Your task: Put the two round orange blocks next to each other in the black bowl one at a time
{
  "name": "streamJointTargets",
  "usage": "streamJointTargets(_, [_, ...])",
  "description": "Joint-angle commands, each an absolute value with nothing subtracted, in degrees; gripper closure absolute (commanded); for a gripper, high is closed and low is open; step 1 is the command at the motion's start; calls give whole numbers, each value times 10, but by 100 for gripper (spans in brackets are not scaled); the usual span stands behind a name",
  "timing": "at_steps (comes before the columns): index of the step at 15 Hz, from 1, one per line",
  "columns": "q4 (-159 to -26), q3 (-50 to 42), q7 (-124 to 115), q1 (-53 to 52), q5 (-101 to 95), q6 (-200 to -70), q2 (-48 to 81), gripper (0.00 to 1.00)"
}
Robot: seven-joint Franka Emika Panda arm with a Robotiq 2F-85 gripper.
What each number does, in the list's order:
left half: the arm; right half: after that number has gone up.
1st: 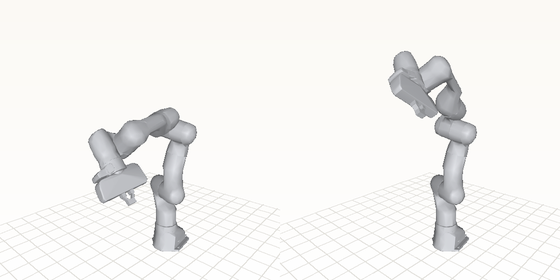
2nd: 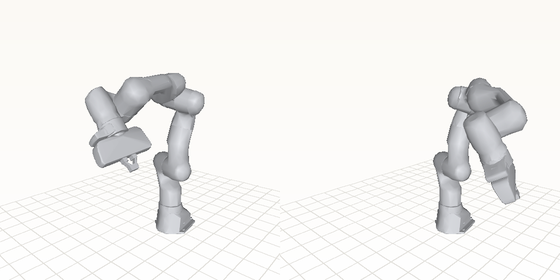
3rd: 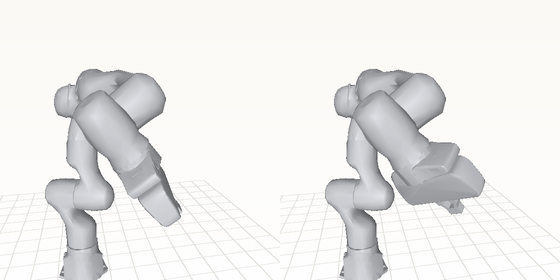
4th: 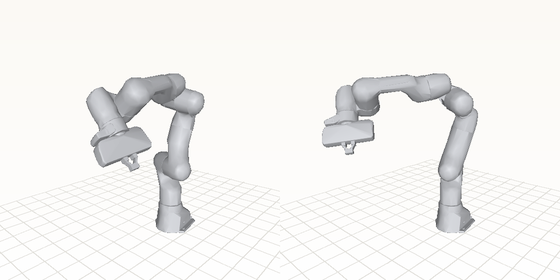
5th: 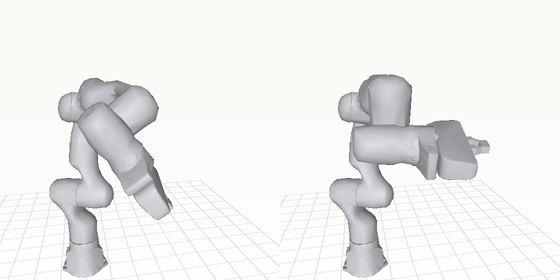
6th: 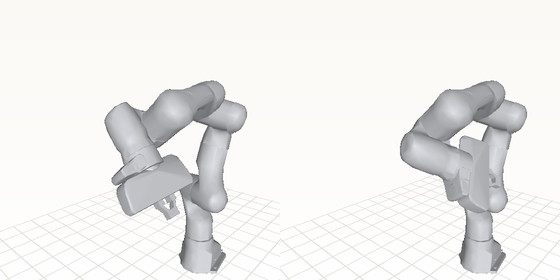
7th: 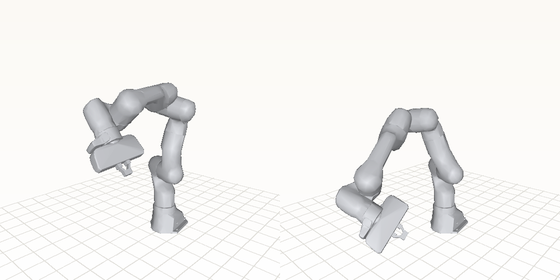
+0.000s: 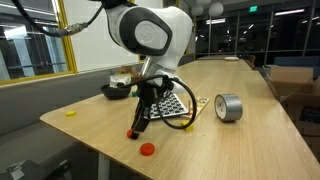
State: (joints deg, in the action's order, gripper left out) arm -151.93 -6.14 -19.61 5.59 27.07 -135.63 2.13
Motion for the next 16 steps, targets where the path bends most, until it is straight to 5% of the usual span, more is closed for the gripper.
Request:
streamJointTargets(1, [-1519, -61, -122, 61, 289, -1373, 9, 74])
streamJointTargets(16, [-1094, -2, 124, 48, 193, -1212, 199, 75])
